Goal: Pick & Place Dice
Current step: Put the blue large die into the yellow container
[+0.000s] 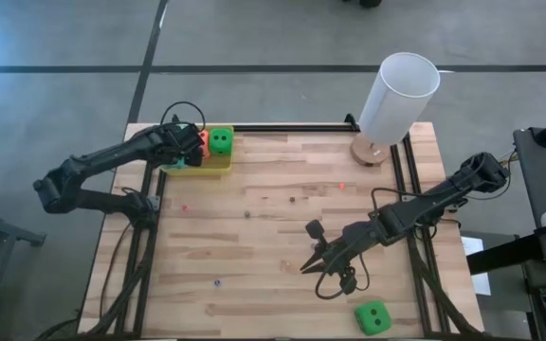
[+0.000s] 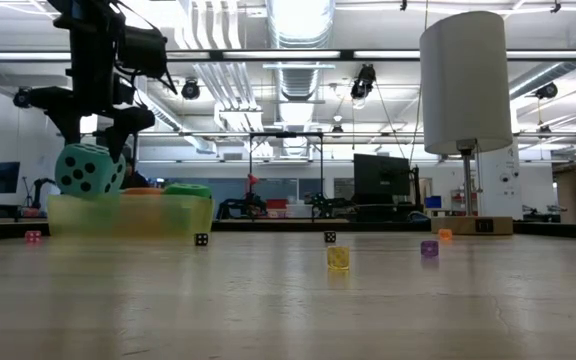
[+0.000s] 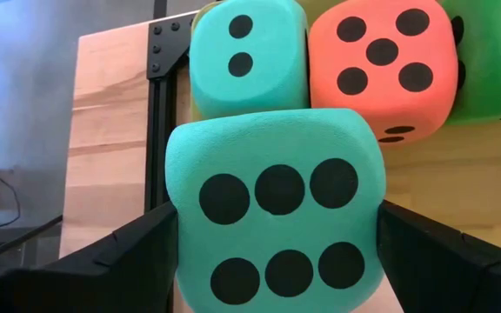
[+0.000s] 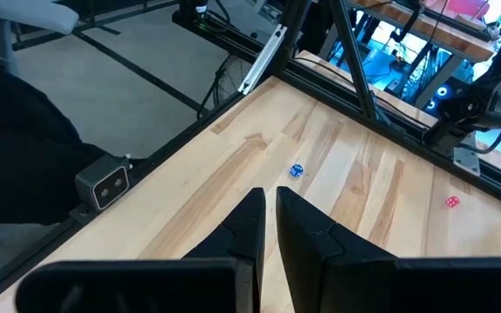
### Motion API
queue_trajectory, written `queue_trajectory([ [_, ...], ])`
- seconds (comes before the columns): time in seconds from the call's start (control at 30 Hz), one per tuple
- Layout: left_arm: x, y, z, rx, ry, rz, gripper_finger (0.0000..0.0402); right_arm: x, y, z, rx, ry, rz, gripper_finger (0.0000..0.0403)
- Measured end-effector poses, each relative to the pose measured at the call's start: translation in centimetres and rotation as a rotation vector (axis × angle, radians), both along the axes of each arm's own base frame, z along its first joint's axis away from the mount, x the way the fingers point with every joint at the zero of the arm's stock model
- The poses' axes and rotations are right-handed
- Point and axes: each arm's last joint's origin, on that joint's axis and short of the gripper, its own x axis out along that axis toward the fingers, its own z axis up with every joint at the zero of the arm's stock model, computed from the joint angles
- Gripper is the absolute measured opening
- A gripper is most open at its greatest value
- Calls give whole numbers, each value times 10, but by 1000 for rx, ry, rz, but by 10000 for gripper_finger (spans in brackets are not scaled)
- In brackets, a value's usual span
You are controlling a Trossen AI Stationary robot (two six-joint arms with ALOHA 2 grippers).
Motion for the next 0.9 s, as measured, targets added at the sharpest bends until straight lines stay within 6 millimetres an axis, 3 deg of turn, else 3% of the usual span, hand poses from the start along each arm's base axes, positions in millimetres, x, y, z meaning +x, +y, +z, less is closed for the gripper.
queue_trajectory([
  [0.9, -1, -2, -3, -24, -13, 19, 340, 0, 0, 0, -1, -1, 0, 28],
])
